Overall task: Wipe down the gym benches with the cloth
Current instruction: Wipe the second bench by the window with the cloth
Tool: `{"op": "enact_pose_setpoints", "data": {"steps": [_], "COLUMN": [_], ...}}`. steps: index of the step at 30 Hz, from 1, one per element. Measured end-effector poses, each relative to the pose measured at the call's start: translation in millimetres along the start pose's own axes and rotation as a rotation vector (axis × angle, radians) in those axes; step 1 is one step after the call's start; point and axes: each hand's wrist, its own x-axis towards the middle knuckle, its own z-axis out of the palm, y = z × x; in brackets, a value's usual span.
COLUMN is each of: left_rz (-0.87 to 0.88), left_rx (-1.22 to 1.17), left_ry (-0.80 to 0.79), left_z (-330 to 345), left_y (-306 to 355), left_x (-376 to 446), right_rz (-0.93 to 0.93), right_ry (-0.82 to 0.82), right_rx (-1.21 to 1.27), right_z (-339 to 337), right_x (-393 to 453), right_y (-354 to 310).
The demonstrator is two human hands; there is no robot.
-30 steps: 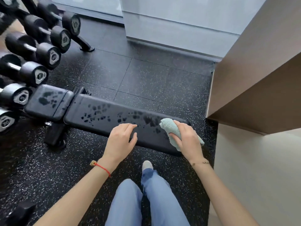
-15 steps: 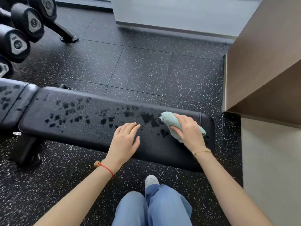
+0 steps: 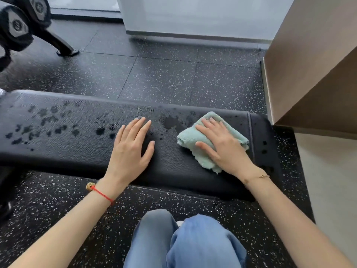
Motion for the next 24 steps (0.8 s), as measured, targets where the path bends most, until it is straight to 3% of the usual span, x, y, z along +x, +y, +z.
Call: {"op": "enact_pose_setpoints", "data": {"steps": [4, 10, 16, 20, 24], "left_rz": [-0.036, -0.027, -0.037, -0.031, -0.035], "left_rx": [-0.005, -0.04, -0.071, -0.067, -0.07], "left_ry": [-0.035, -0.015, 0.037, 0.045, 0.053], "left_z": [2.5, 8.3, 14.4, 14.7, 14.2], "left_y": [-14.5, -30.7, -36.0, -37.5, -38.4], "left_x": [0.2, -4.4, -6.0, -9.1, -10.6], "right_rz": [0.024, -0.181, 0.133, -0.056, -0.189], "right_ry": [-0.022, -0.016, 0.061, 0.029, -0.016], "right_rx": [-0.114, -0.078, -0.13, -0.087, -0.061], "right_z": [17.7, 33.3, 24.4, 49.5, 42.4], "right_x": [41.1, -37.7, 59.3, 47.4, -21.5], "right_y": [-23.5, -39.5, -29.9, -65.7, -45.1]}}
